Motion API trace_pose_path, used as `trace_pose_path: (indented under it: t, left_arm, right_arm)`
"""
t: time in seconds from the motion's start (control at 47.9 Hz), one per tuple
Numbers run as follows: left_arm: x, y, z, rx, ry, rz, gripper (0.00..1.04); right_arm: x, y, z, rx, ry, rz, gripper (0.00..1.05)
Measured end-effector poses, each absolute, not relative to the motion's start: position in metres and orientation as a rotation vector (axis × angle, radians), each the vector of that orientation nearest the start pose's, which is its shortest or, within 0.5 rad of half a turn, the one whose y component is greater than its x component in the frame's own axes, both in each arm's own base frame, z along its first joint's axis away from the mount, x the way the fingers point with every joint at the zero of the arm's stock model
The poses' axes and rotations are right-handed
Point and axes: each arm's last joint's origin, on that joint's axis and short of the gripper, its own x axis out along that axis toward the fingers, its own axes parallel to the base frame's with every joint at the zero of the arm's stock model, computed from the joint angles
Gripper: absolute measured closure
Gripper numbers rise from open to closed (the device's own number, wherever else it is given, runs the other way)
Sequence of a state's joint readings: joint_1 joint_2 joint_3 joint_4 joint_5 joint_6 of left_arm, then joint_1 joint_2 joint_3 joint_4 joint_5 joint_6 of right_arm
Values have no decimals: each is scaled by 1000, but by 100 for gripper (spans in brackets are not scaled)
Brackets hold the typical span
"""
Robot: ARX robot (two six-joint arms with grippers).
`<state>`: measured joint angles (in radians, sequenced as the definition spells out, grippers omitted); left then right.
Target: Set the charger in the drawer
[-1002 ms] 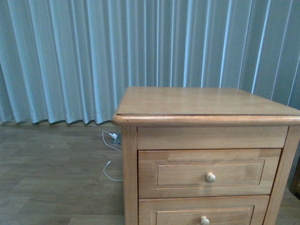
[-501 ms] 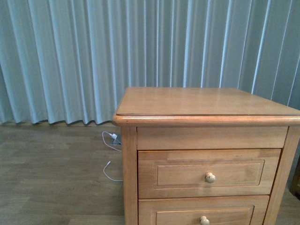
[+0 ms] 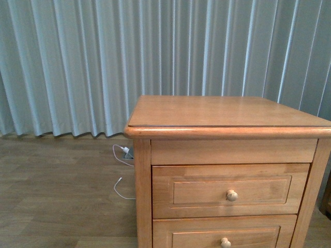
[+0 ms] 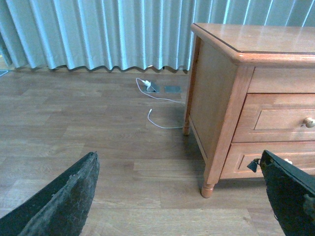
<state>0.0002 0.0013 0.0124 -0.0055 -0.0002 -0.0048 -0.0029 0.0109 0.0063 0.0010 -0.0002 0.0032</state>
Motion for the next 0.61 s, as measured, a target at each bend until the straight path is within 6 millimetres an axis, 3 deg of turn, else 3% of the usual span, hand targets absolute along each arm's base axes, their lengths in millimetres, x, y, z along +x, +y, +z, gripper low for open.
trace_pose_path:
  t: [0.605]
  left_arm:
    - [97, 0, 167, -5, -6, 0, 6]
  right_arm:
    - [98, 0, 165, 3, 0, -2, 103]
